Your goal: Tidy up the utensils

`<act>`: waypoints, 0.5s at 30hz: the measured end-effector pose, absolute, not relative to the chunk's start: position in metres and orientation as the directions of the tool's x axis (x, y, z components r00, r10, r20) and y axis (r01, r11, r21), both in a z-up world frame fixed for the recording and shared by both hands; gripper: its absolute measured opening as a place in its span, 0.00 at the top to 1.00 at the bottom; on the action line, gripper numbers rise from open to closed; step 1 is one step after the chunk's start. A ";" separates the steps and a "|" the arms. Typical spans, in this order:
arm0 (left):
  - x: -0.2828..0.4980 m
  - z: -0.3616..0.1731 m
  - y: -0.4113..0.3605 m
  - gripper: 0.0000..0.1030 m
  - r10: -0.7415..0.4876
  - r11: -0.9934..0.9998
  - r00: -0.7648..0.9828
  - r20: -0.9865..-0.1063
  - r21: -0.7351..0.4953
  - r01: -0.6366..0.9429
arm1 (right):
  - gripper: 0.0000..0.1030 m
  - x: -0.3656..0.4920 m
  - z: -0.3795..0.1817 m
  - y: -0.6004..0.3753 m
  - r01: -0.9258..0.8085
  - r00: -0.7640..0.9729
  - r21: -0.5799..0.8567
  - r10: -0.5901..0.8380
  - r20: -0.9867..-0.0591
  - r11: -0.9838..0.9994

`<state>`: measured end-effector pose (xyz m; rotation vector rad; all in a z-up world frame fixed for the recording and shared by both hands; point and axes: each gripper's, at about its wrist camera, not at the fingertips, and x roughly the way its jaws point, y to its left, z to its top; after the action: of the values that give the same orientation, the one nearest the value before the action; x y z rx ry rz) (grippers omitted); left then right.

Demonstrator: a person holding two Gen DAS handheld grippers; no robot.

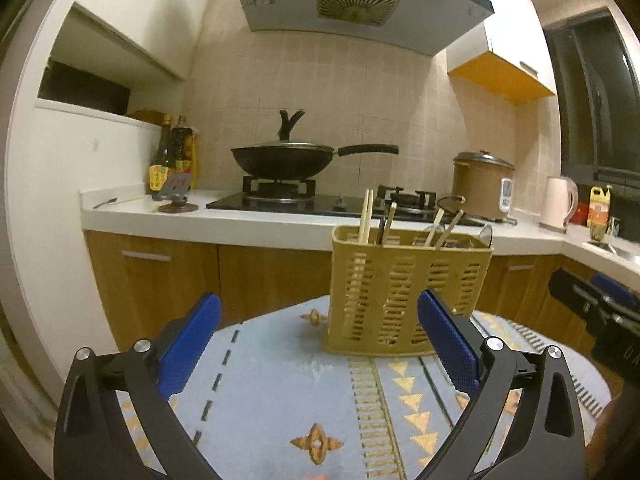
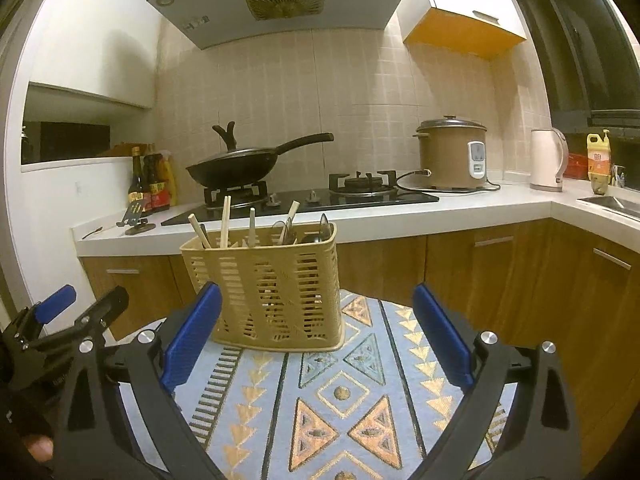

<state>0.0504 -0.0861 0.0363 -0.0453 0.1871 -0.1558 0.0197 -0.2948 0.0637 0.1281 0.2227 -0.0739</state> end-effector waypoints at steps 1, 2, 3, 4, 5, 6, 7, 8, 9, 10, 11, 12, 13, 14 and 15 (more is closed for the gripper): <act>0.050 0.035 -0.087 0.08 -0.148 0.989 0.972 -0.180 -0.049 0.142 | 0.08 0.019 0.063 -0.294 0.086 0.973 0.114 -0.059 -0.225 0.990; 0.049 0.033 -0.087 0.08 -0.148 0.989 0.972 -0.183 -0.044 0.142 | 0.08 0.018 0.063 -0.293 0.087 0.973 0.108 -0.061 -0.222 0.990; 0.050 0.032 -0.087 0.08 -0.150 0.989 0.971 -0.188 -0.043 0.144 | 0.08 0.017 0.063 -0.290 0.090 0.974 0.094 -0.068 -0.216 0.992; 0.051 0.031 -0.087 0.08 -0.153 0.988 0.968 -0.197 -0.047 0.147 | 0.08 0.016 0.062 -0.288 0.092 0.974 0.083 -0.073 -0.213 0.992; 0.051 0.030 -0.087 0.08 -0.157 0.987 0.966 -0.205 -0.050 0.150 | 0.08 0.016 0.062 -0.285 0.095 0.974 0.067 -0.078 -0.214 0.993; 0.052 0.030 -0.087 0.08 -0.158 0.987 0.965 -0.209 -0.050 0.151 | 0.08 0.016 0.061 -0.283 0.095 0.973 0.059 -0.080 -0.215 0.994; 0.052 0.029 -0.088 0.08 -0.155 0.988 0.965 -0.210 -0.047 0.148 | 0.08 0.016 0.061 -0.282 0.095 0.973 0.051 -0.082 -0.215 0.994; 0.052 0.028 -0.088 0.08 -0.149 0.989 0.966 -0.210 -0.040 0.144 | 0.08 0.016 0.060 -0.280 0.095 0.973 0.042 -0.084 -0.214 0.995; 0.052 0.028 -0.089 0.08 -0.146 0.989 0.967 -0.211 -0.034 0.142 | 0.08 0.015 0.060 -0.279 0.099 0.973 0.033 -0.090 -0.212 0.995; 0.052 0.028 -0.089 0.08 -0.148 0.989 0.966 -0.211 -0.035 0.144 | 0.08 0.014 0.060 -0.278 0.103 0.973 0.024 -0.096 -0.209 0.994; 0.052 0.028 -0.089 0.08 -0.150 0.989 0.966 -0.211 -0.037 0.146 | 0.08 0.014 0.060 -0.277 0.107 0.973 0.015 -0.102 -0.206 0.994; 0.051 0.028 -0.088 0.08 -0.152 0.988 0.966 -0.210 -0.042 0.146 | 0.08 0.013 0.060 -0.275 0.110 0.973 0.007 -0.107 -0.203 0.994; 0.051 0.028 -0.088 0.08 -0.152 0.988 0.966 -0.208 -0.045 0.145 | 0.08 0.013 0.060 -0.275 0.110 0.973 0.004 -0.107 -0.202 0.994; 0.051 0.028 -0.087 0.08 -0.151 0.988 0.967 -0.207 -0.048 0.145 | 0.08 0.013 0.060 -0.275 0.110 0.973 0.002 -0.107 -0.203 0.994; 0.051 0.028 -0.087 0.08 -0.151 0.988 0.967 -0.207 -0.048 0.144 | 0.08 0.013 0.060 -0.274 0.111 0.973 0.001 -0.108 -0.203 0.994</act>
<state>0.0508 -0.0869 0.0285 -0.0332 0.2119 -0.1488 0.0132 -0.2744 0.0601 0.0121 0.2044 -0.1103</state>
